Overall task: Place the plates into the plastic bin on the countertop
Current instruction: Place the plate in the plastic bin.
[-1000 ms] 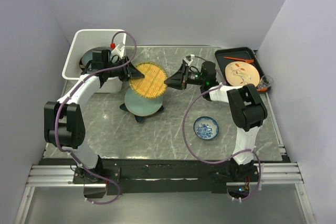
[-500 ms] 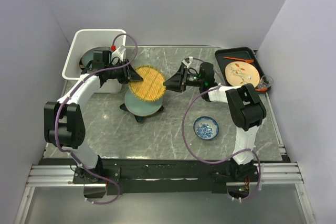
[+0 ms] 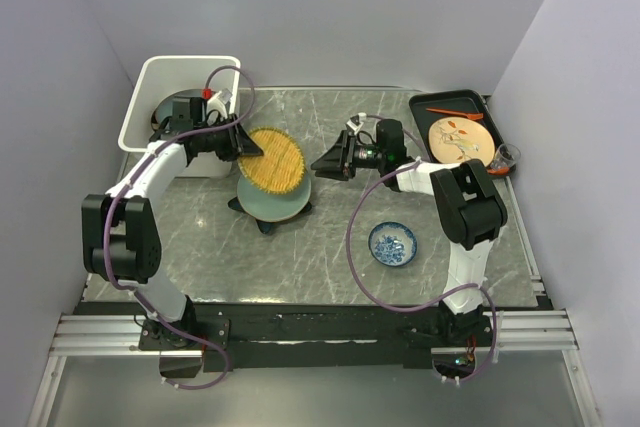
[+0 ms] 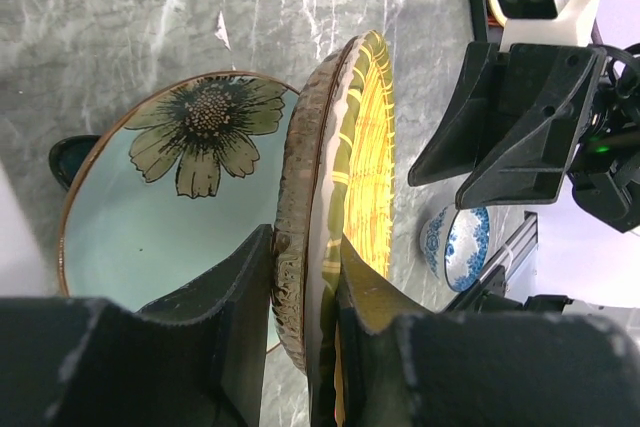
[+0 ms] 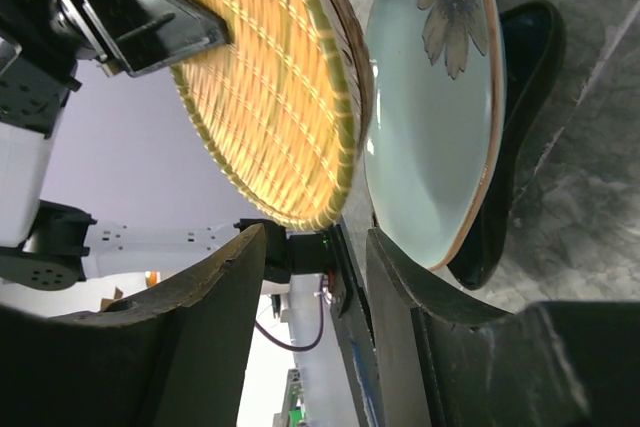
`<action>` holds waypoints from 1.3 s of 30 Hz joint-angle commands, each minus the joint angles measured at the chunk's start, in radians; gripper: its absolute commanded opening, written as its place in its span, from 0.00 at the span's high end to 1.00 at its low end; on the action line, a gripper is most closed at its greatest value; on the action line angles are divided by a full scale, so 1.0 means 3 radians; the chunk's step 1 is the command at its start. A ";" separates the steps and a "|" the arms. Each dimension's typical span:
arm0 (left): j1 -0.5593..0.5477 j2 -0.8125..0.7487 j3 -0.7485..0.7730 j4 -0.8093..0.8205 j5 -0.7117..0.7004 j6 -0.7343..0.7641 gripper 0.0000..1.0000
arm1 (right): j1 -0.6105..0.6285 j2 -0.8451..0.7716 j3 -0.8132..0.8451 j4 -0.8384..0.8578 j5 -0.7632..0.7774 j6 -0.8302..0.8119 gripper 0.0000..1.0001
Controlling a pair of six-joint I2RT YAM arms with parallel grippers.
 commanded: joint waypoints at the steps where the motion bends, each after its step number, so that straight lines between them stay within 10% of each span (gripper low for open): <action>1: 0.0082 -0.0153 0.0202 0.0085 0.0115 -0.0028 0.99 | 0.0004 -0.0188 0.0131 -0.0077 0.0014 -0.0158 0.47; 39: 0.1227 -0.0061 0.0575 0.1062 0.0253 -0.1198 0.99 | -0.0001 -0.0372 0.0310 -0.1120 0.0290 -0.0971 0.14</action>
